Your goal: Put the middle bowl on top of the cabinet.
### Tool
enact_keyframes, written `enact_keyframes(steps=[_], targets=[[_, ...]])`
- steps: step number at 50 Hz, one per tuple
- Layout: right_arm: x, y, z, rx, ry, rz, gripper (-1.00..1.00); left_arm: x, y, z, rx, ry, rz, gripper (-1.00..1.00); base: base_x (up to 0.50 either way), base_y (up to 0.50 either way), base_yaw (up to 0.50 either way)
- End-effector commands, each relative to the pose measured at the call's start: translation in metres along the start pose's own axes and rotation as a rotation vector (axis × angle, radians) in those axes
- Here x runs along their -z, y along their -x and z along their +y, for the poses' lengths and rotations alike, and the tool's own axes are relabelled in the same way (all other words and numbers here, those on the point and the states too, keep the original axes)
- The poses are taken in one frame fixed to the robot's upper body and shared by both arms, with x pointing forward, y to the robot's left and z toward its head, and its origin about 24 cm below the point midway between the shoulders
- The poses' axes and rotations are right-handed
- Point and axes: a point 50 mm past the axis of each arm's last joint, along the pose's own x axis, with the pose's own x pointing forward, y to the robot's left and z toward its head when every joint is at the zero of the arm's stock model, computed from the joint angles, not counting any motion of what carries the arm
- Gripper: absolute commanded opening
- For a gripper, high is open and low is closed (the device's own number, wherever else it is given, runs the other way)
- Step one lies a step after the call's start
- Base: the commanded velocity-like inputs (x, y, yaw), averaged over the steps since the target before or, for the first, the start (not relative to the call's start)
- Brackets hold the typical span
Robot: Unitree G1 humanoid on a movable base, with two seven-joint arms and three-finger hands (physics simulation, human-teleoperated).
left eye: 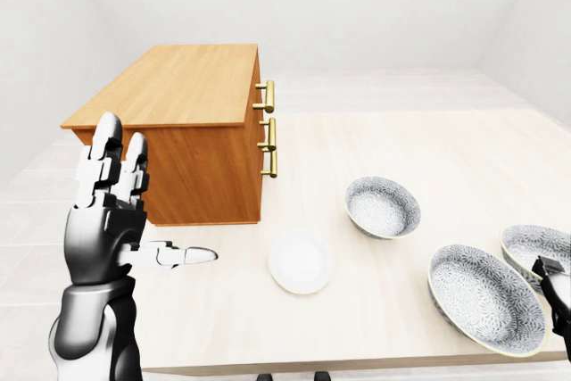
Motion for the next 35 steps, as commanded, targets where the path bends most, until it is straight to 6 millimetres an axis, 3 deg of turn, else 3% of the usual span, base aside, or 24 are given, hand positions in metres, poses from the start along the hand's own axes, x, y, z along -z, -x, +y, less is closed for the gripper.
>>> enact_keyframes(steps=[1,22,35], targets=[[0.000,0.000,-0.008,0.039,-0.011,-0.004,-1.00,-0.001,0.001,0.000,0.000,-0.005,-0.003,1.00,0.00,0.00,0.00],[0.004,-0.001,-0.024,0.054,-0.018,0.012,-1.00,0.000,0.003,0.001,-0.001,0.002,0.006,1.00,0.00,0.00,0.00],[0.007,-0.003,-0.053,0.075,-0.036,0.015,-1.00,0.002,0.002,0.003,-0.006,0.003,0.010,1.00,0.00,0.00,0.00]])
